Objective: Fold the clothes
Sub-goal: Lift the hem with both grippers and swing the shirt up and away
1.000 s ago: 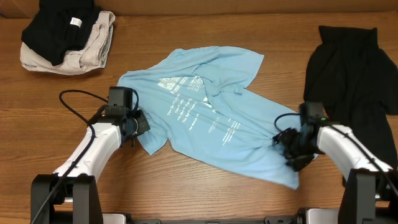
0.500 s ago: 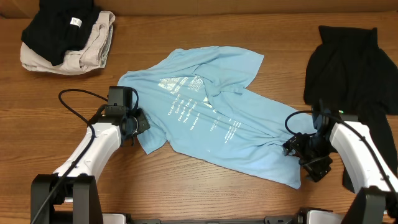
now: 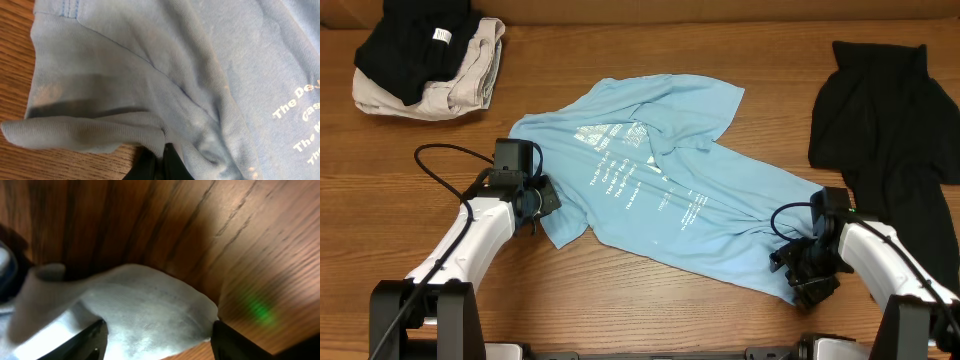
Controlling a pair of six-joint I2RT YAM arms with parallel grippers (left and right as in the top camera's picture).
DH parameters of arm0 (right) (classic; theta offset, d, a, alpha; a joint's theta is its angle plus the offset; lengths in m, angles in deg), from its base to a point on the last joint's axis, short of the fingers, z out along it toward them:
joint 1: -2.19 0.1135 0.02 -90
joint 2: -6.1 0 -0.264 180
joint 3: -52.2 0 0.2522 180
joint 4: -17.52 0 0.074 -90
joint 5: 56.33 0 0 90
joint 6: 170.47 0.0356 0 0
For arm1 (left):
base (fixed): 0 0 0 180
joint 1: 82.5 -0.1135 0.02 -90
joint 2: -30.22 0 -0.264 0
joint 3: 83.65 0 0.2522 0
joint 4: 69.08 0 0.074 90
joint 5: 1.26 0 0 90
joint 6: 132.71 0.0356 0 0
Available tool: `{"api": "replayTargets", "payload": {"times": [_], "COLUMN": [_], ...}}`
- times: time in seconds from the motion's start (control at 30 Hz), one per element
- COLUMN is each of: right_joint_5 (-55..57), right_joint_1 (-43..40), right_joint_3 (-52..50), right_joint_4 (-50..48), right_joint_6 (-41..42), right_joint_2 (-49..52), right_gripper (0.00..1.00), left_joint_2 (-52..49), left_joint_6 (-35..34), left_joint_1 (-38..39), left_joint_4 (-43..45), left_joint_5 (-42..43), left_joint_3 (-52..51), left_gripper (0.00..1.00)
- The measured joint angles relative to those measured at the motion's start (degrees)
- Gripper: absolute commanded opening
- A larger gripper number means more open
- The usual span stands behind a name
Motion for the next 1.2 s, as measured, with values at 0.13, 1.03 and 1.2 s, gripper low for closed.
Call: {"api": "replayTargets", "payload": {"times": [0.13, 1.03, 1.2], "right_joint_5": [-1.27, 0.83, 4.61], "right_joint_1": [0.0, 0.04, 0.07], "right_joint_3": [-1.27, 34.71, 61.79], "right_joint_4": [-2.16, 12.04, 21.14], "right_joint_6": [1.9, -11.65, -15.85], "right_joint_2": [-1.29, -3.1, -3.65], "right_gripper": [0.59, 0.04, 0.04], "left_joint_2": [0.0, -0.63, -0.63], "left_joint_6": [0.0, 10.54, 12.85], "left_joint_1": [0.0, -4.85, -8.17], "left_joint_4": [0.0, -33.03, -42.21], "left_joint_5": [0.0, -0.02, 0.02], "left_joint_3": [0.0, 39.32, 62.05], "left_gripper": [0.04, 0.04, 0.04]}}
